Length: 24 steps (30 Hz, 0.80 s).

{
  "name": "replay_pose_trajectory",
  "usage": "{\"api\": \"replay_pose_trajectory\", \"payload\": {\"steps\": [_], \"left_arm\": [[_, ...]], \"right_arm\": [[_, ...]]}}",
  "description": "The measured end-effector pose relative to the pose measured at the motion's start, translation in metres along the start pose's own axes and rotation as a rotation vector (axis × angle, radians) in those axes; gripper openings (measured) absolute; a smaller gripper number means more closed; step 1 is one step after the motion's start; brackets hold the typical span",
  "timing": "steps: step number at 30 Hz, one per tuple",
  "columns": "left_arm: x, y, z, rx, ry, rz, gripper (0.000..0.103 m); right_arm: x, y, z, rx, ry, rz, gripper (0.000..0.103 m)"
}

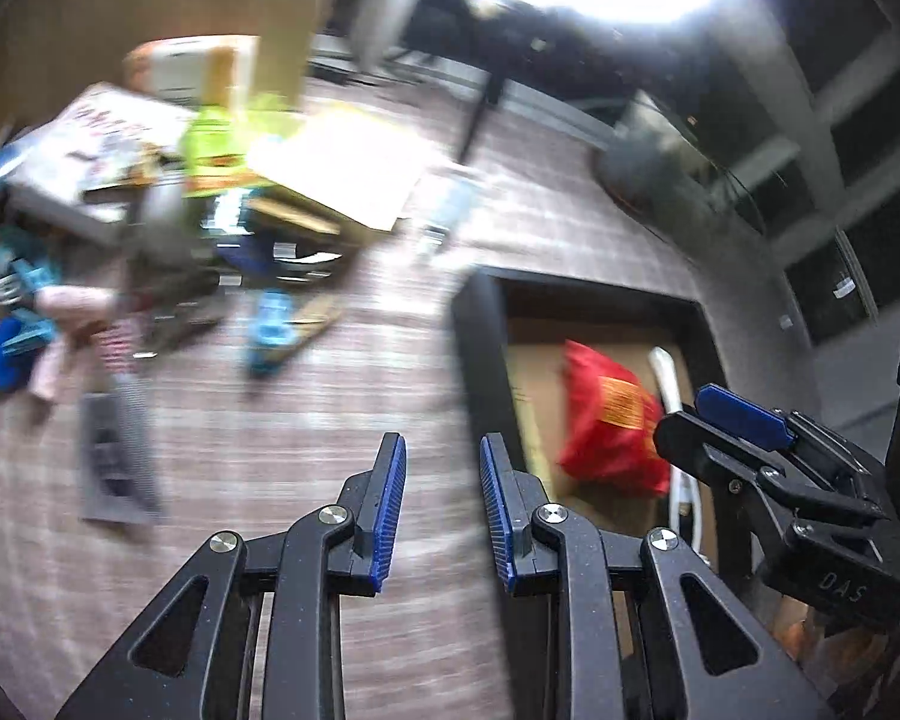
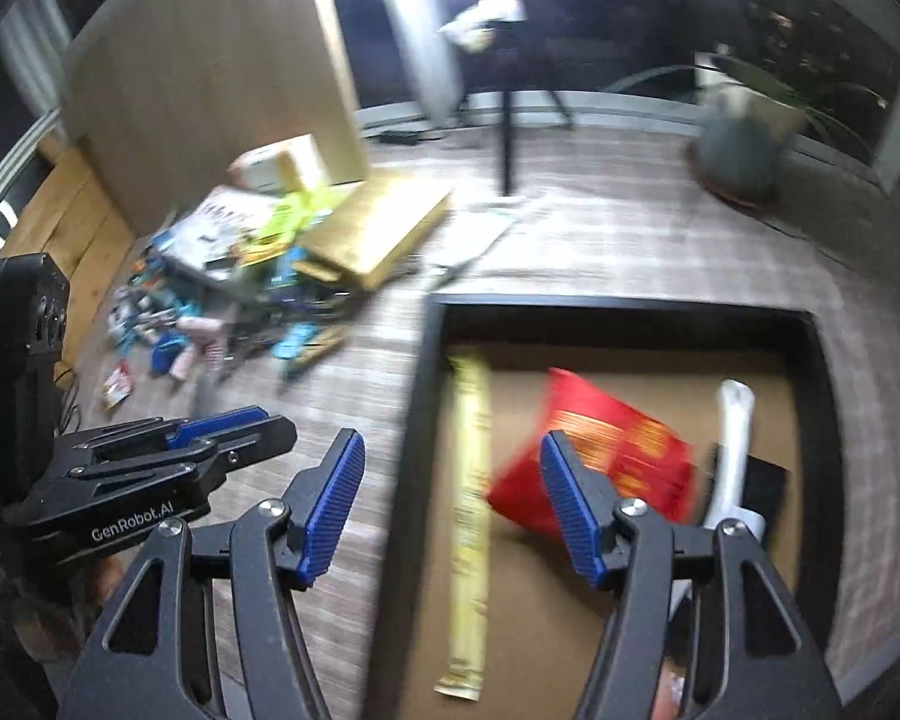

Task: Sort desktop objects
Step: 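Move the right gripper to the blue clothespin and grasp it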

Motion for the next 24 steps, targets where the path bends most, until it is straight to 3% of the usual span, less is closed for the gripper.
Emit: {"api": "replay_pose_trajectory", "payload": {"steps": [6, 8, 9, 16, 21, 24], "left_arm": [[0.069, 0.002, -0.009, -0.005, 0.059, -0.094, 0.024], [0.085, 0.000, -0.004, 0.005, 0.083, -0.113, 0.028], [0.093, -0.001, -0.003, 0.009, 0.092, -0.121, 0.035], [0.114, -0.005, 0.010, 0.037, 0.161, -0.098, 0.056], [0.125, -0.006, 0.021, 0.058, 0.185, -0.099, 0.057], [0.128, -0.007, 0.027, 0.069, 0.192, -0.099, 0.057]], "right_arm": [[0.052, 0.007, 0.030, 0.050, 0.018, -0.085, 0.060], [0.067, 0.012, 0.040, 0.053, 0.032, -0.086, 0.060], [0.073, 0.015, 0.043, 0.050, 0.036, -0.091, 0.060], [0.110, 0.033, 0.079, 0.099, 0.066, -0.076, 0.060], [0.132, 0.040, 0.113, 0.175, 0.128, -0.041, 0.060], [0.137, 0.045, 0.134, 0.211, 0.124, -0.027, 0.052]]}}
Point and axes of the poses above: each gripper's, at about its wrist camera, not at the fingertips, and z roughly the way its jaws point, x to its left, y to its top, the point moved 10 cm from there along z, roughly the way its jaws point
